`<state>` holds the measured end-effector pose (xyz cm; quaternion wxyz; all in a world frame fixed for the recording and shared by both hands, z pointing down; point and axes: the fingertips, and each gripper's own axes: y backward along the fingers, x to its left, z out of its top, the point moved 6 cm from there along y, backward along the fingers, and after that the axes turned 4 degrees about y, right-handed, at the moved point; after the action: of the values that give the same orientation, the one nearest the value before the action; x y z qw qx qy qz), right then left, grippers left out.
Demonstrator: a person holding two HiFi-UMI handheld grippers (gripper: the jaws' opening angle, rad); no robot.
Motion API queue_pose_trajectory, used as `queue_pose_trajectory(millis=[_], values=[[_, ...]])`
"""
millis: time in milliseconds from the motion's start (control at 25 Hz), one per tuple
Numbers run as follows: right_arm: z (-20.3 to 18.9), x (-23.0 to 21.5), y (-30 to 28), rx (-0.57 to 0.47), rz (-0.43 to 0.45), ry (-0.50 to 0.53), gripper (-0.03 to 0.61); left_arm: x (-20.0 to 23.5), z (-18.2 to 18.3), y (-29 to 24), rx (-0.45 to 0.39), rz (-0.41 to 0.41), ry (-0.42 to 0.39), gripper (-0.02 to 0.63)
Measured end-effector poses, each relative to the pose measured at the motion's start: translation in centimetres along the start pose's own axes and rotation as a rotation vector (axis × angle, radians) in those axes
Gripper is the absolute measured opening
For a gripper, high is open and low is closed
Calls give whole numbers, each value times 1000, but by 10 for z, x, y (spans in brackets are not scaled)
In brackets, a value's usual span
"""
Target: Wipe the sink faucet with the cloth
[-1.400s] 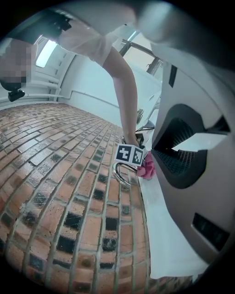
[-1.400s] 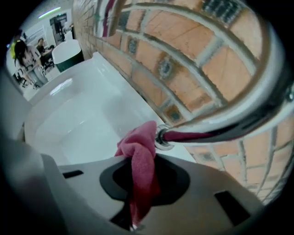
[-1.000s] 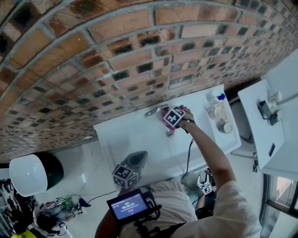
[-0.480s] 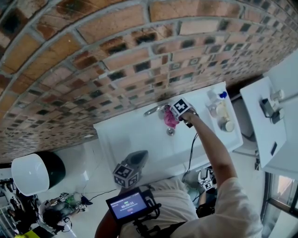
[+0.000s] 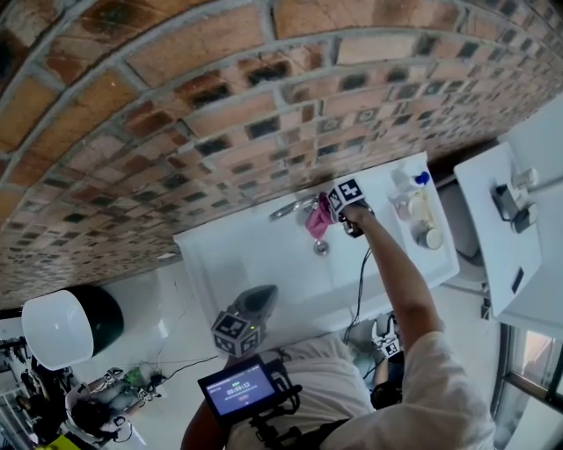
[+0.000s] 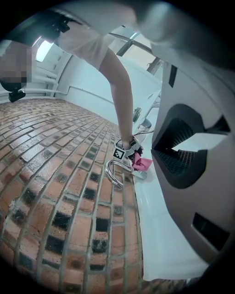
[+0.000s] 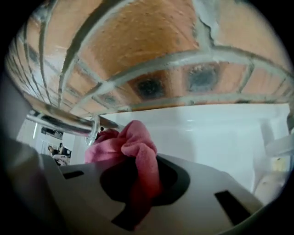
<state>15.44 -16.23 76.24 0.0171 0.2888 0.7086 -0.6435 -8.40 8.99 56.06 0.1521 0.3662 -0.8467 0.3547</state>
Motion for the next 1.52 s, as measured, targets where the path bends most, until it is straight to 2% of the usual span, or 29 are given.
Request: queue_pose_trajectory(millis=[200,400,520,800,1160,1240,1400,1520], values=[[-6,-10,-10,17,152,-149,57,7,-2,2,10,16,13,-6],[-18,-23,-21,24,379,-351,57,9,-3,2,8,25,28,-6],[-29,-33,-27,-4,453,-449,57,11,-8,3,21,21,31,-6],[-52,-36,-33,-192,658,-692,57,15,-11,1,38,24,36,-6],[-92,-20,-49,-493,738,-1056,57,12,-14,-5,36,9,1,-6],[-101,-12,-54,-473,699,-1031,57,9,-10,-5,27,11,-8,-6],[-139,11,-75,-287,542,-837,57,-1,-6,-2,17,6,-19,-6],[-150,42,-56,-278,569,-738,57,-2,-5,1,5,6,-1,-6]])
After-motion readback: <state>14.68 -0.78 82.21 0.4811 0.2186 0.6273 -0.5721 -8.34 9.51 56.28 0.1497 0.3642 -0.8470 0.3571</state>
